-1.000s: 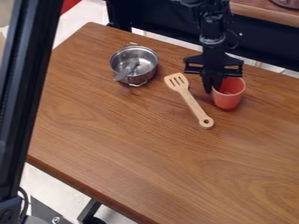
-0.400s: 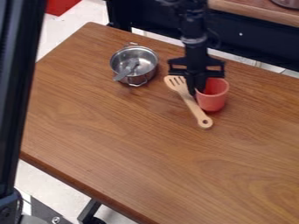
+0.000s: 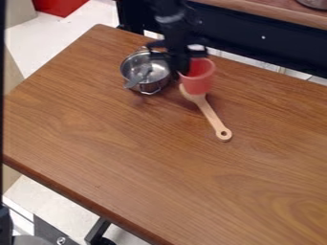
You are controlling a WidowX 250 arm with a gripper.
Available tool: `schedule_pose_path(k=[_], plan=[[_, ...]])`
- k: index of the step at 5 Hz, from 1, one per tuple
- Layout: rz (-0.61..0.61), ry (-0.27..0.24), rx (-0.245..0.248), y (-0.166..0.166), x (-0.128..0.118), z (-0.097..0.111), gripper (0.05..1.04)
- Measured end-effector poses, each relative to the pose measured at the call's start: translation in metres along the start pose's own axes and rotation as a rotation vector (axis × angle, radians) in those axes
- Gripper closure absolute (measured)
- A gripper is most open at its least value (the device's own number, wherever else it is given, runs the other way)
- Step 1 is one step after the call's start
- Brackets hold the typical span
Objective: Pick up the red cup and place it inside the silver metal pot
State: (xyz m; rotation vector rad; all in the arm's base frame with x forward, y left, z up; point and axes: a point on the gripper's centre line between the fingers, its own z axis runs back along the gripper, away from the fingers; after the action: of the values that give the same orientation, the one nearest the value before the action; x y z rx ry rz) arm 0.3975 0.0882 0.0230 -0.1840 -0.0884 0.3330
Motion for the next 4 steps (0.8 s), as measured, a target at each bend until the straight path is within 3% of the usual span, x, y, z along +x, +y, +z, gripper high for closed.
schedule_pose_path(k=[1,2,3,4], plan=[[0.005,-0.041,-0.042,0.037,0.013,0.03,1.026],[0.008,-0.091,-0.052,0.067,0.025,0.057,1.026],[0.012,-0.089,-0.031,0.081,0.032,0.046,1.026],[-0.001,-0.087,-0.036,0.07,0.033,0.032,1.026]])
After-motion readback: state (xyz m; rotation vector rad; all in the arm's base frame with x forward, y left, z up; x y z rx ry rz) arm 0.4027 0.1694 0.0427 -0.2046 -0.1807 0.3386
